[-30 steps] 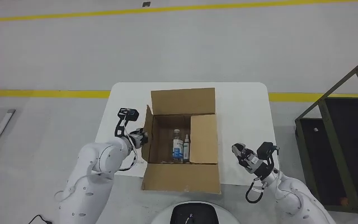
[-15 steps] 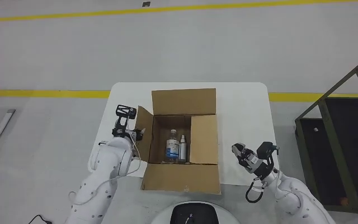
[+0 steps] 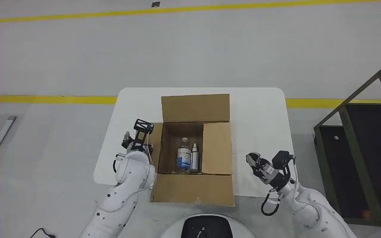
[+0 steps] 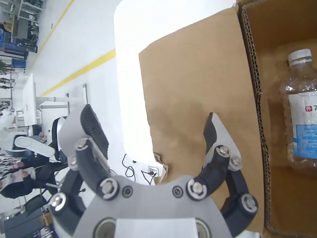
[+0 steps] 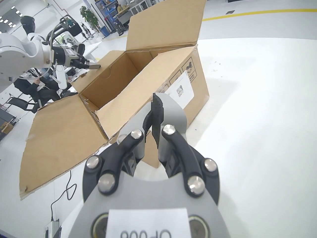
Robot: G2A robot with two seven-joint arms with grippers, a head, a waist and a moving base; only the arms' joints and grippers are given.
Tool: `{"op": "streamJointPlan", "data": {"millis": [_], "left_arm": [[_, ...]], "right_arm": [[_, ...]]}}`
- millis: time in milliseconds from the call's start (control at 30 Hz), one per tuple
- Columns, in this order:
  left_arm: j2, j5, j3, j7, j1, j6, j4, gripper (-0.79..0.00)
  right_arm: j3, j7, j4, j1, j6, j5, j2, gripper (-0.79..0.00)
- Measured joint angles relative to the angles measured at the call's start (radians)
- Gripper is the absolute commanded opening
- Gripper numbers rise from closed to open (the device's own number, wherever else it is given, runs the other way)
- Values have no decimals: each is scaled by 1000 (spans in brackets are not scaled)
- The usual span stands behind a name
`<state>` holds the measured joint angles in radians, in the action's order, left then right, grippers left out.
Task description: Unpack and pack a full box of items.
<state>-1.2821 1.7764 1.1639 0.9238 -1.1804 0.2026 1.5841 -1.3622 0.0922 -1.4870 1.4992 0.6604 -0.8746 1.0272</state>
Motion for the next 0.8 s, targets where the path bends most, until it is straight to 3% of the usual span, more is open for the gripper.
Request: {"op": "streamJointPlan", "data": {"millis": [400,567,800], "left_arm": [[-17,-19,11,-13,25,1,-69,0],[-21,-63,42,-13,28,-4,-23,0],[-27,-193,88,-41,11,-30,118,0]], "right_arm": [[2,-5,-1,1,-7,-2,5,-785],[0,-8,-5,2,-10,-3,7,-785],[-2,-9,-9,1,-11,-4,9,-785]]}}
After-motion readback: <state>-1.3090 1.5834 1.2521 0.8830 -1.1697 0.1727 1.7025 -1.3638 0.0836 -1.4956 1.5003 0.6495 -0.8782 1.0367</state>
